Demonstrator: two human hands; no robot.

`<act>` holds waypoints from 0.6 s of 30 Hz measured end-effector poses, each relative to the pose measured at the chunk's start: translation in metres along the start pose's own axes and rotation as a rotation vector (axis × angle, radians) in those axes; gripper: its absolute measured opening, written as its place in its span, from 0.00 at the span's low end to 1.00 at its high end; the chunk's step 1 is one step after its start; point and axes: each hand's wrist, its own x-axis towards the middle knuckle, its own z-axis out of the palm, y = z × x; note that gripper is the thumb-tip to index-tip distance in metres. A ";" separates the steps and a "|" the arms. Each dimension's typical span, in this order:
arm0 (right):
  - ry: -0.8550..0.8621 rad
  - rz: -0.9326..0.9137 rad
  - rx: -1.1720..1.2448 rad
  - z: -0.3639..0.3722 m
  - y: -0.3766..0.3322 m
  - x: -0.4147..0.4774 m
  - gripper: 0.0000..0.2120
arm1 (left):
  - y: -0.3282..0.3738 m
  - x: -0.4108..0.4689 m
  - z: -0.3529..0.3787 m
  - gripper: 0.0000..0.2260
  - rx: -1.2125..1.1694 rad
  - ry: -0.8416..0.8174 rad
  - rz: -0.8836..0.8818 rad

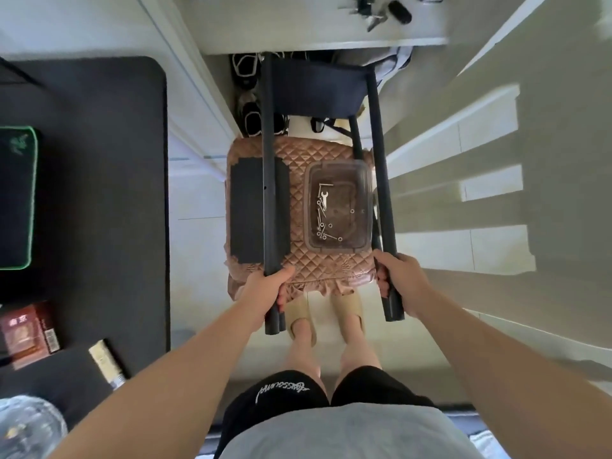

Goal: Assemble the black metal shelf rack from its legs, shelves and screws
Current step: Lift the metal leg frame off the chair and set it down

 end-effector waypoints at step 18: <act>0.091 -0.259 -0.098 0.012 0.022 -0.138 0.12 | -0.032 -0.123 -0.017 0.15 -0.025 0.160 0.252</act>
